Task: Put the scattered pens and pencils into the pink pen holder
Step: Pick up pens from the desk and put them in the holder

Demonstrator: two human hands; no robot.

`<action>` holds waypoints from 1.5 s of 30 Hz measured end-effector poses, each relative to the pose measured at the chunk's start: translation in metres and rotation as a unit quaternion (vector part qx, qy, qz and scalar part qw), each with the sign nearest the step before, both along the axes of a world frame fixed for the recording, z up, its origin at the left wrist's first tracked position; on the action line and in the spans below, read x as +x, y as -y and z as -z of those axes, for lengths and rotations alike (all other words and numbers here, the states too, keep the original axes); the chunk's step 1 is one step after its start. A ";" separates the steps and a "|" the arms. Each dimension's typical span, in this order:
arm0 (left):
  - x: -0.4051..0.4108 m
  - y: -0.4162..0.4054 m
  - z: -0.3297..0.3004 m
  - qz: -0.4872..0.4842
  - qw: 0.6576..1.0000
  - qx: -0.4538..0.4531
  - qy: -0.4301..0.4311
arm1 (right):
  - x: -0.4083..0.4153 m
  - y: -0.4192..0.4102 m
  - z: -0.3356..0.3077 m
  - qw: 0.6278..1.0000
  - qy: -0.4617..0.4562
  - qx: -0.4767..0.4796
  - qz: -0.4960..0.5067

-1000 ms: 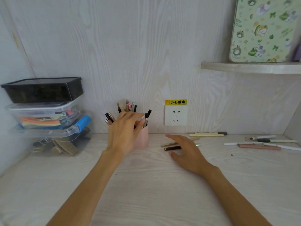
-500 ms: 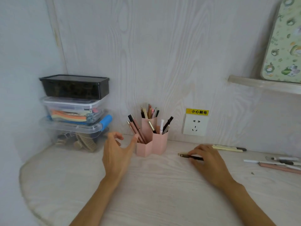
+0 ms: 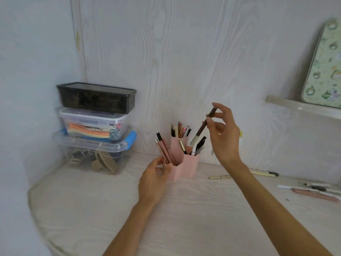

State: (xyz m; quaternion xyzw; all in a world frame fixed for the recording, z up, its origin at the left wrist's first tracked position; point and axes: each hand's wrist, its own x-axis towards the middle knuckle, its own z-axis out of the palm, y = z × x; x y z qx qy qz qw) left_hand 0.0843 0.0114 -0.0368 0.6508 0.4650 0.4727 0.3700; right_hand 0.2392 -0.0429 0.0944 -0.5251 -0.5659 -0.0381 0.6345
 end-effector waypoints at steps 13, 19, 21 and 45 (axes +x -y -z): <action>0.001 0.002 -0.002 -0.009 1.000 0.017 -0.016 | 0.022 -0.013 0.060 0.935 0.309 -0.114 0.136; 0.000 0.011 -0.009 -0.105 0.990 0.078 -0.051 | 0.063 0.014 0.075 0.953 0.228 -0.129 0.153; -0.001 0.016 -0.011 -0.102 0.980 0.147 -0.084 | 0.087 0.024 0.090 0.941 0.224 -0.182 0.179; 0.095 0.038 -0.005 0.072 0.907 0.183 -0.371 | 0.124 0.044 0.128 0.901 0.278 -0.312 0.114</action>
